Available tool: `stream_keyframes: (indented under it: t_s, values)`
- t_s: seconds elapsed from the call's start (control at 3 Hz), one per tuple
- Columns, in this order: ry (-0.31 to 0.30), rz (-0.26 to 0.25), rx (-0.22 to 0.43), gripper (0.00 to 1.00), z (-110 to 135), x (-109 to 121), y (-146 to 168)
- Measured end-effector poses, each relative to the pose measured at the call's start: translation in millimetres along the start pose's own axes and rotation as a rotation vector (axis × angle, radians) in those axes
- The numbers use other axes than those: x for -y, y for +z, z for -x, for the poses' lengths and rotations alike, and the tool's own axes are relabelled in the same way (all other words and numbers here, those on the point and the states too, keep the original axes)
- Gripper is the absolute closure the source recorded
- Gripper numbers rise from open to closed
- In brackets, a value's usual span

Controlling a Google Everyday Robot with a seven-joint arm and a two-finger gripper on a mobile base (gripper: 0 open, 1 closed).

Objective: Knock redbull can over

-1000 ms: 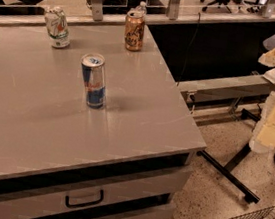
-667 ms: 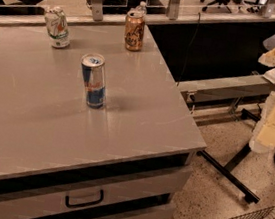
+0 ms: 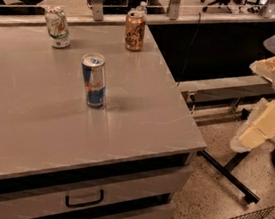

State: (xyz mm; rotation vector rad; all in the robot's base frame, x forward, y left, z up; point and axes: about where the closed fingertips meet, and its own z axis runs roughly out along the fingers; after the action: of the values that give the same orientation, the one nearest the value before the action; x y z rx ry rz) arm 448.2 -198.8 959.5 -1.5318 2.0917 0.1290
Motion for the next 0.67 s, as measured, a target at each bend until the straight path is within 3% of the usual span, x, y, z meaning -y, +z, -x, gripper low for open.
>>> stream_keyframes:
  t_s: [0.33, 0.67]
  values:
    - [0.048, -0.026, 0.195, 0.0, 9, -6, 24]
    - [0.039, -0.049, 0.401, 0.0, 44, -18, 49]
